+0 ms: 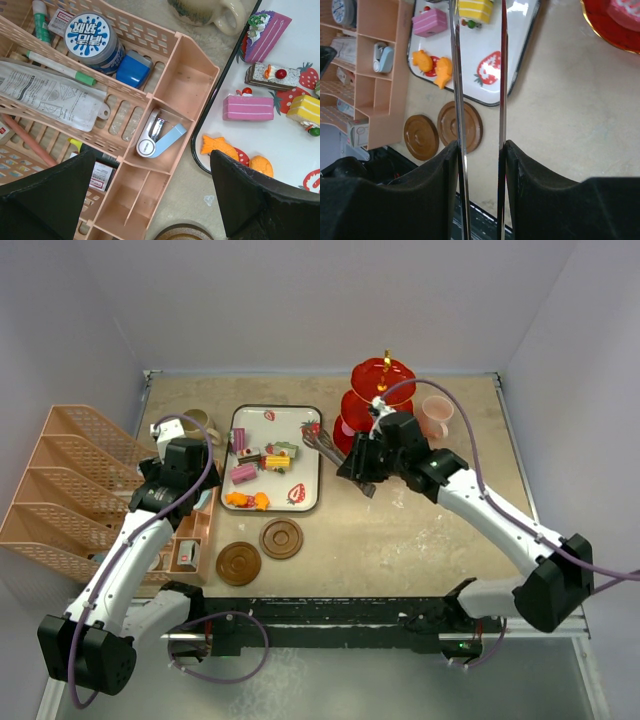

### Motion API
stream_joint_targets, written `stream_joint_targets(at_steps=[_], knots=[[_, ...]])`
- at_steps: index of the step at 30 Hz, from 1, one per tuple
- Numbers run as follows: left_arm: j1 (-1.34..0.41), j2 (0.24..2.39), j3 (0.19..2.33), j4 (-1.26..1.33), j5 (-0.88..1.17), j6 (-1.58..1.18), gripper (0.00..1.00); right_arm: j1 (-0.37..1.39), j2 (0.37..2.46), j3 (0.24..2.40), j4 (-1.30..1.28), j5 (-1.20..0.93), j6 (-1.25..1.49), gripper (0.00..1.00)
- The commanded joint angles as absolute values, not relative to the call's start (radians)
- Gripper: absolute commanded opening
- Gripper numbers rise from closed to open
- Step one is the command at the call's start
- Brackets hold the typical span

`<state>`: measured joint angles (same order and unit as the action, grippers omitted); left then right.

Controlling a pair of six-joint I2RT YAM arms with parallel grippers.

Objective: Serve the afternoon tea
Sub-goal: Place the desert on the desert table, then adjust the dessert on the tray.

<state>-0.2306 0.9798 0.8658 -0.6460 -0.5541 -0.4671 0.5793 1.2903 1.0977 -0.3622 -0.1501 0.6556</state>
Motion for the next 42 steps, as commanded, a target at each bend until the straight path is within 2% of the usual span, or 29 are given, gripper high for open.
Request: stream_joint_targets(at_steps=[1,11,16,22,31,42], knots=[[-0.235,0.969,0.873,-0.624,-0.574,-0.456,0.94,0.688,1.37,1.252,-0.354,-0.042,0.627,0.42],[-0.234,0.919,0.879,-0.638,-0.636,-0.47,0.94,0.838,1.736,1.619,-0.337,-0.027,0.586,0.39],[-0.235,0.895,0.876,-0.636,-0.662,-0.473,0.94,0.866,1.954,1.839,-0.373,-0.057,0.569,0.39],[-0.235,0.892,0.876,-0.632,-0.661,-0.472,0.94,0.876,2.113,2.025,-0.394,-0.076,0.565,0.38],[-0.235,0.896,0.871,-0.622,-0.644,-0.468,0.94,0.87,2.173,2.05,-0.418,-0.005,0.567,0.38],[-0.234,0.901,0.863,-0.606,-0.603,-0.461,0.94,0.818,2.167,1.964,-0.367,0.008,0.587,0.38]])
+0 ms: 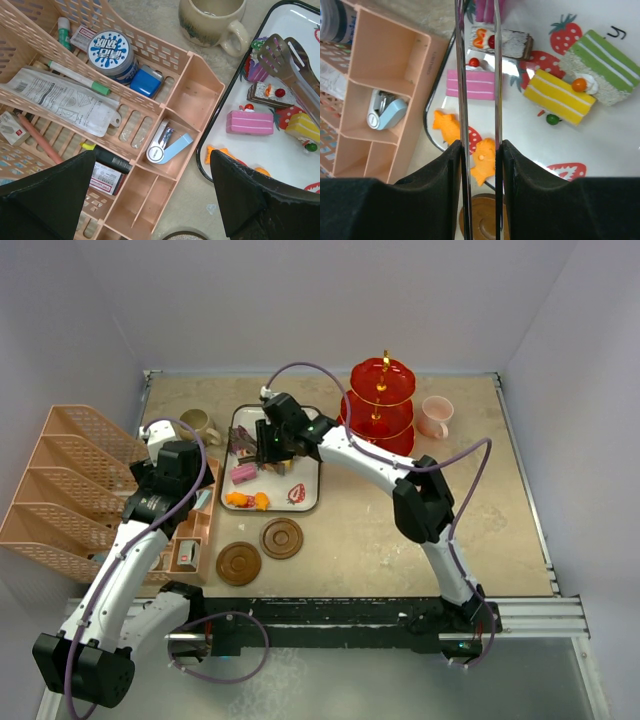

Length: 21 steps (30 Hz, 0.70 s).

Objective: Serve the afternoon tea
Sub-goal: Adjust the dessert on the tray.

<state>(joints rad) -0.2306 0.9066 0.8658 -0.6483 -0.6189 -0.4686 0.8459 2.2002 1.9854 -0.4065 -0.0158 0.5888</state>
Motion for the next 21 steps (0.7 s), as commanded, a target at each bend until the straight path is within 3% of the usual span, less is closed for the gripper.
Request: stream_joint_targets(at_steps=[1,11,21], knots=[[-0.234,0.902,0.864,-0.607,-0.602,-0.46,0.94,0.812,2.166,1.956,-0.365,0.008,0.589,0.38],[-0.235,0.912,0.862,-0.608,-0.604,-0.459,0.94,0.761,2.142,1.916,-0.367,-0.001,0.574,0.38],[-0.235,0.913,0.864,-0.607,-0.603,-0.46,0.94,0.761,2.145,2.014,-0.424,0.0,0.53,0.4]])
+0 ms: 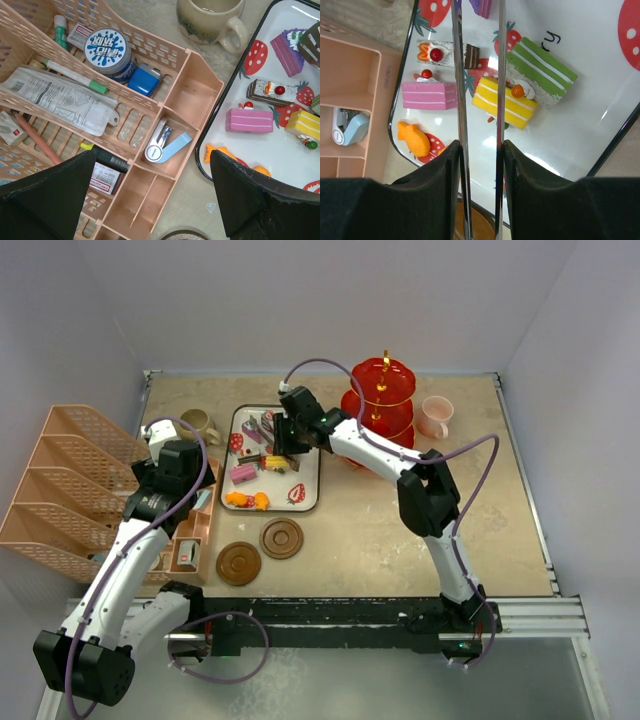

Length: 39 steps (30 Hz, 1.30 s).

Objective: Serve the afternoon tea
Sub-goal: Adjust the dessert on the tray.

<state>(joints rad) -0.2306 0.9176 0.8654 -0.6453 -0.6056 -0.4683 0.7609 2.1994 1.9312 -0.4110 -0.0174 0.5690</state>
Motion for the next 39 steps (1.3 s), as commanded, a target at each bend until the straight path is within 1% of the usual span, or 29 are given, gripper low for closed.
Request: stream_joint_targets(at_steps=[1,7,12,17,27,39], knots=[[-0.235,0.914,0.864,-0.608,-0.603,-0.46,0.94,0.761,2.144,2.024,-0.431,0.014,0.524,0.4],[-0.235,0.911,0.861,-0.606,-0.594,-0.458,0.94,0.764,2.124,2.048,-0.456,0.029,0.474,0.4],[-0.235,0.908,0.861,-0.606,-0.587,-0.457,0.94,0.77,2.164,2.147,-0.549,0.054,0.403,0.41],[-0.235,0.906,0.861,-0.606,-0.588,-0.457,0.94,0.791,2.187,2.196,-0.604,0.091,0.365,0.41],[-0.235,0.916,0.862,-0.607,-0.578,-0.456,0.94,0.812,2.212,2.245,-0.654,0.142,0.326,0.42],[-0.235,0.918,0.864,-0.612,-0.599,-0.458,0.94,0.821,2.269,2.307,-0.685,0.128,0.309,0.43]])
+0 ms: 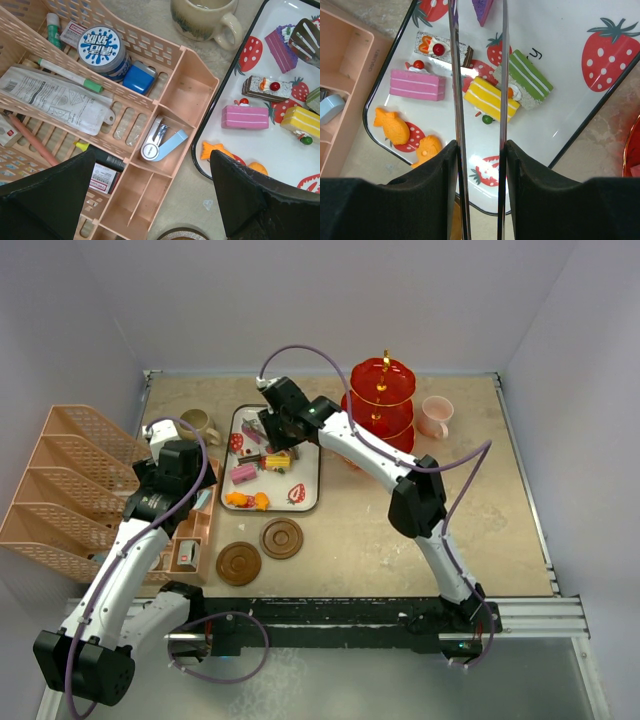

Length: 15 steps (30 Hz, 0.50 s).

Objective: Serve the afternoon tea
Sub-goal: Adjust the dessert on the tray, then pick up the desert from the tray.

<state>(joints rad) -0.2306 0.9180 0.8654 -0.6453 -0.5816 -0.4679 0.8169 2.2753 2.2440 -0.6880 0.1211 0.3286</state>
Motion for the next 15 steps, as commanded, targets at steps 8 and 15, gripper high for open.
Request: stream_joint_targets(at_steps=[8,15], knots=[[-0.235,0.921,0.868,-0.618,-0.609,-0.46,0.94,0.821,2.302,2.335,-0.7,0.136,0.308,0.45],[-0.235,0.925,0.869,-0.62,-0.618,-0.462,0.94,0.822,2.333,2.372,-0.718,0.14,0.303,0.45]])
